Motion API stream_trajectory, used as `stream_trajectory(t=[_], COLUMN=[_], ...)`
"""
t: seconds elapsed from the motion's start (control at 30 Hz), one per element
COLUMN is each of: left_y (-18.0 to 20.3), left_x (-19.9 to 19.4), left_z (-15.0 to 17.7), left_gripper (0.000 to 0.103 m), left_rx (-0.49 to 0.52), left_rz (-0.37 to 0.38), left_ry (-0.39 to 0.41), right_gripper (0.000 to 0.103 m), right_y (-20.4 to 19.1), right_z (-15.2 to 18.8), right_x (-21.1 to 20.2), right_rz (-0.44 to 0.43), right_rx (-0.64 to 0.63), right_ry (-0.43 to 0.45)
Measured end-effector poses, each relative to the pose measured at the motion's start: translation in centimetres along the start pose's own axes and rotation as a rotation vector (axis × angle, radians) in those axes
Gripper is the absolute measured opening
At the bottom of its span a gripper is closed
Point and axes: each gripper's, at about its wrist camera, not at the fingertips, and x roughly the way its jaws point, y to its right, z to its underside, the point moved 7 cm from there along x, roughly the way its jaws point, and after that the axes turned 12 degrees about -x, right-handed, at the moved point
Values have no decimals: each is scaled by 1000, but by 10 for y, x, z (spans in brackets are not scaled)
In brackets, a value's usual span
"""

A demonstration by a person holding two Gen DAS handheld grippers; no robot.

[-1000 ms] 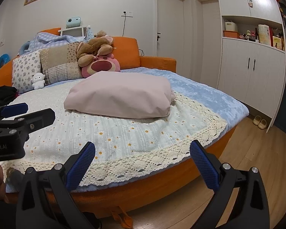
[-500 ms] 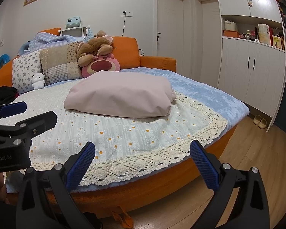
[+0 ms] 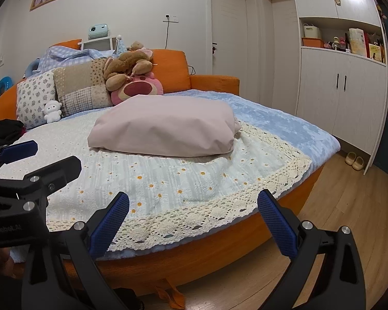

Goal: Fold large clothes

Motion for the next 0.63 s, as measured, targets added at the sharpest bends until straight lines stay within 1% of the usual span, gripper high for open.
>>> stream_trajectory(t=[0.1,0.3,0.43,0.63], left_y=[2,3,2,1], left_x=[0,-1,2,5], left_z=[1,2,2,2], left_gripper=[101,101,101,101], left_rx=[0,0,-12,-19], left_rz=[19,23,3,0], left_ry=[-3,8,-6,-17], right_gripper=[98,98,98,98], right_y=[0,-2,-5,-5], right_z=[0,1,1,1], right_x=[0,-1,0,2], right_rz=[1,8,4,-1], right_rx=[3,-1,-1,-1], right_ry=[0,-4,-7,-7])
